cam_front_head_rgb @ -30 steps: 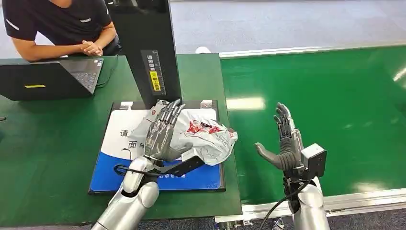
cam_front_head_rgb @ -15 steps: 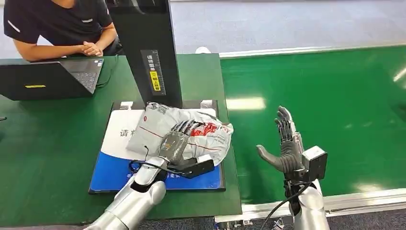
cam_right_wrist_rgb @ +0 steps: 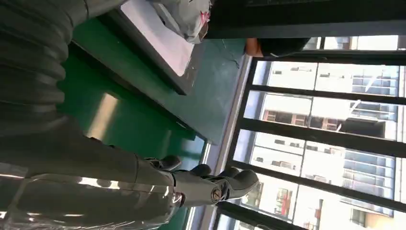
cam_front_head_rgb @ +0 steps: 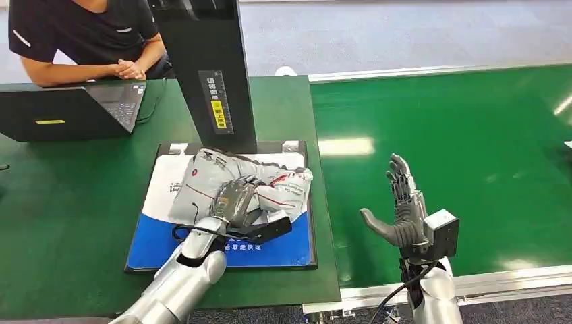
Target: Moved the parcel from conveyor to table for the left to box.
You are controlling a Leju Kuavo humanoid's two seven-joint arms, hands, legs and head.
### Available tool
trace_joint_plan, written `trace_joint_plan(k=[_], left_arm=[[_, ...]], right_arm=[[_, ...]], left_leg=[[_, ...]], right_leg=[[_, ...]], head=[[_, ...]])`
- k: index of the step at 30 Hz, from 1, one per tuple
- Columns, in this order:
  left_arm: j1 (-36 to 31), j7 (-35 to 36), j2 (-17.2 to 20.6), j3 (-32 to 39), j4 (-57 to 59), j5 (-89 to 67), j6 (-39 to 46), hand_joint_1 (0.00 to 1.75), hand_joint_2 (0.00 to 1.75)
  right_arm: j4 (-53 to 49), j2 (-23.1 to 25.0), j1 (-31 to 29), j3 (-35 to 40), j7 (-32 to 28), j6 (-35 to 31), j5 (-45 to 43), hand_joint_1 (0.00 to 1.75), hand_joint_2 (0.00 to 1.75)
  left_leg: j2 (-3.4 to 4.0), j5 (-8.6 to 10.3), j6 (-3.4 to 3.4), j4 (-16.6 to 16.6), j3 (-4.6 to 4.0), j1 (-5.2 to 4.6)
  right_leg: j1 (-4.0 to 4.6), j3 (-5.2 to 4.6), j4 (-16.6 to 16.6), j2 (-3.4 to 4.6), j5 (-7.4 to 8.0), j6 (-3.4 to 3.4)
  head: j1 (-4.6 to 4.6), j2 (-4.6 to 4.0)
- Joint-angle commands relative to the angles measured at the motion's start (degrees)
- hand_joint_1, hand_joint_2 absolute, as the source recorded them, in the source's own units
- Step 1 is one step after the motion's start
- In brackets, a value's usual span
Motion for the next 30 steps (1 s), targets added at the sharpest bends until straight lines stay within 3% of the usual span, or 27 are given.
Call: trace_joint_plan(k=[1, 7, 12, 16, 27, 28, 30], left_arm=[[1.29, 0.08, 2.21, 1.81, 0.86, -0.09, -0.67, 1.75, 1.75], [2.5, 2.31, 3.2, 5.57, -1.09, -0.75, 1.54, 1.75, 1.75], [3.46, 13.86, 7.73, 14.97, -1.7, -5.76, 5.88, 1.75, 1.75], [6.0, 11.88, 9.2, 26.64, -2.7, -9.78, 6.97, 1.75, 1.75], [6.19, 11.41, 7.96, 27.53, -3.29, -11.17, 6.91, 1.75, 1.75], [7.19, 15.77, 8.48, 29.83, -4.19, -13.24, 8.32, 1.75, 1.75], [9.2, 16.01, 10.18, 35.22, -5.76, -13.74, 10.19, 1.75, 1.75]], right_arm=[[0.4, 1.74, -0.21, -2.01, 0.32, 0.18, 0.04, 0.0, 1.75], [-0.9, 2.17, 0.35, -2.99, 0.7, 0.34, 0.27, 0.0, 1.75], [-2.28, 1.58, 0.17, -4.16, 2.36, 0.99, -0.04, 0.0, 1.75], [-2.69, 1.68, 1.03, -5.45, 2.59, 1.13, -0.41, 0.0, 1.75], [-2.69, 1.81, 1.08, -5.32, 2.6, 1.13, -0.4, 0.0, 1.75], [-2.78, 1.7, 1.39, -5.21, 2.6, 1.16, -0.4, 0.0, 1.75], [-2.65, 1.74, 1.47, -5.2, 2.55, 1.24, -0.42, 0.0, 1.75]], left_leg=[[0.07, -0.01, -0.02, -0.08, 0.13, -0.02], [0.1, 0.0, -0.03, -0.11, 0.19, -0.02], [0.15, 0.0, -0.05, -0.13, 0.22, -0.01], [0.3, -0.02, -0.1, -0.15, 0.29, 0.03], [0.13, 0.04, -0.1, -0.14, 0.28, -0.02], [0.12, 0.04, -0.11, -0.12, 0.26, -0.01], [0.18, 0.03, -0.13, -0.17, 0.31, -0.03]], right_leg=[[0.0, 0.06, -0.03, 0.06, 0.02, -0.08], [-0.01, 0.1, -0.04, 0.08, 0.03, -0.11], [0.0, 0.09, -0.03, 0.13, 0.04, -0.14], [0.05, 0.09, -0.04, 0.28, 0.06, -0.16], [-0.01, 0.11, 0.05, 0.12, 0.0, -0.2], [-0.01, 0.1, 0.07, 0.11, -0.01, -0.18], [-0.03, 0.11, 0.05, 0.17, -0.01, -0.21]], head=[[0.0, 0.0], [0.0, 0.0], [0.0, 0.0], [0.0, 0.0], [0.02, 0.0], [0.0, 0.0], [0.02, 0.0]])
